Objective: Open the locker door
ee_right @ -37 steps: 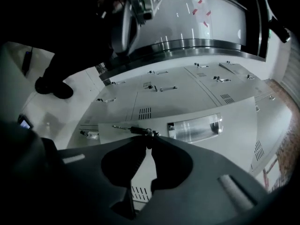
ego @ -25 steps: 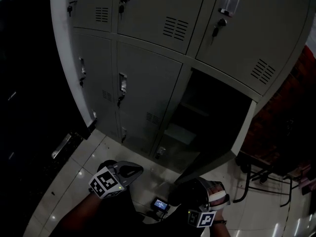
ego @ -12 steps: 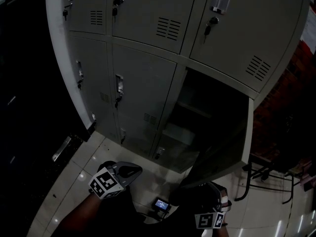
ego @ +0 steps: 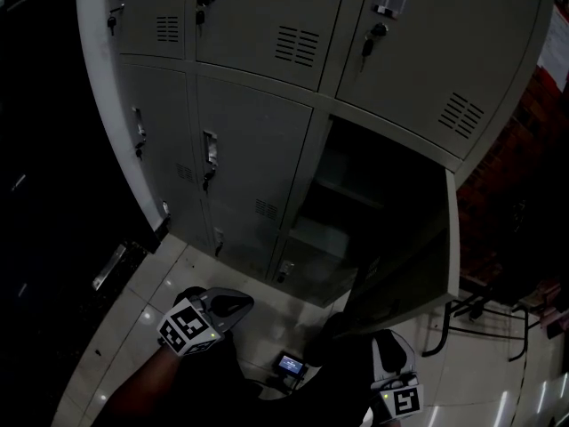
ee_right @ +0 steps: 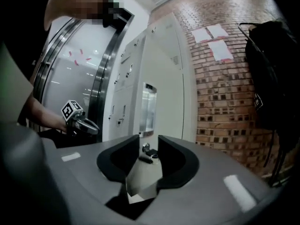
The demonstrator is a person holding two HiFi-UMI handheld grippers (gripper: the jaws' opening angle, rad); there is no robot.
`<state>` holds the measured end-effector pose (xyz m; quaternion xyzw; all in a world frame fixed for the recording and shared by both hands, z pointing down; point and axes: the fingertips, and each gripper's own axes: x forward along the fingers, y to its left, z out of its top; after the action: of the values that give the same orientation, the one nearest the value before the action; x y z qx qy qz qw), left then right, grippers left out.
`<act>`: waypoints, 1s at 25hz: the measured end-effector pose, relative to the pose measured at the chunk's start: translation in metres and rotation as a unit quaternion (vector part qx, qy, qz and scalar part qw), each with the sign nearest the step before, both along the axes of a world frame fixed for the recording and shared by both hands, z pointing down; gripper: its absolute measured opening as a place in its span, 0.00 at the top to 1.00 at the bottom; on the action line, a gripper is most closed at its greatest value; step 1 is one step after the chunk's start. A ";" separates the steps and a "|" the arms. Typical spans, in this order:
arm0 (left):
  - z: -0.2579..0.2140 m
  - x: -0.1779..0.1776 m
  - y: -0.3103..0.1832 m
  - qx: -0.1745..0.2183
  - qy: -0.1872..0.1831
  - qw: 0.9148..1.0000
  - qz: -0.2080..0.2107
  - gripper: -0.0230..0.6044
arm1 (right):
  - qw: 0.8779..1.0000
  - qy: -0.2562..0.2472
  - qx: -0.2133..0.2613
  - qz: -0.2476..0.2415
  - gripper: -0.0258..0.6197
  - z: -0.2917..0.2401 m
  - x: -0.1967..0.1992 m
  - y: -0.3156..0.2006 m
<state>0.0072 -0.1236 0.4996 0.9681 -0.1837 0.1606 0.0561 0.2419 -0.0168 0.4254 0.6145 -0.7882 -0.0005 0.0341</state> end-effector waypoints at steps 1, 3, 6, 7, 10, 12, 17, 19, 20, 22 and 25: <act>0.000 -0.001 0.000 0.000 0.000 1.000 0.000 0.95 | 1.000 -0.002 0.009 -0.010 0.82 -0.004 -0.004 0.002; 0.001 -0.002 0.000 0.000 -0.001 1.000 -0.001 0.95 | 0.999 -0.012 0.008 -0.039 0.95 -0.004 -0.014 0.003; 0.000 -0.002 0.000 0.001 0.001 1.000 -0.002 0.95 | 0.997 -0.014 -0.015 -0.077 0.96 0.005 -0.027 0.000; -0.001 -0.002 0.000 0.002 0.005 1.000 -0.001 0.95 | 0.996 -0.008 -0.020 -0.087 0.96 0.007 -0.030 -0.001; -0.010 -0.003 0.005 -0.003 0.037 0.999 0.013 0.95 | 0.992 0.013 -0.025 -0.123 0.96 0.008 -0.047 0.001; -0.017 -0.004 0.013 -0.014 0.068 0.996 0.047 0.95 | 0.988 0.019 -0.030 -0.148 0.96 0.012 -0.056 0.001; -0.023 0.005 0.045 -0.036 0.093 0.985 0.139 0.95 | 0.981 0.021 -0.049 -0.187 0.96 0.027 -0.066 0.000; -0.023 0.007 0.052 -0.038 0.092 0.982 0.158 0.95 | 0.979 0.015 -0.055 -0.196 0.96 0.032 -0.069 0.000; -0.022 0.006 0.053 -0.039 0.092 0.982 0.160 0.95 | 0.978 0.008 -0.057 -0.202 0.96 0.032 -0.069 0.000; -0.023 0.006 0.051 -0.043 0.094 0.982 0.156 0.95 | 0.976 -0.003 -0.055 -0.211 0.96 0.032 -0.069 0.000; -0.022 0.007 0.050 -0.044 0.091 0.983 0.151 0.95 | 0.975 0.000 -0.052 -0.216 0.96 0.032 -0.070 0.002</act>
<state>0.0138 -0.0739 0.4779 0.9919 -0.0219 0.0862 0.0902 0.1718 -0.0150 0.4574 0.4273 -0.9012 0.0325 0.0651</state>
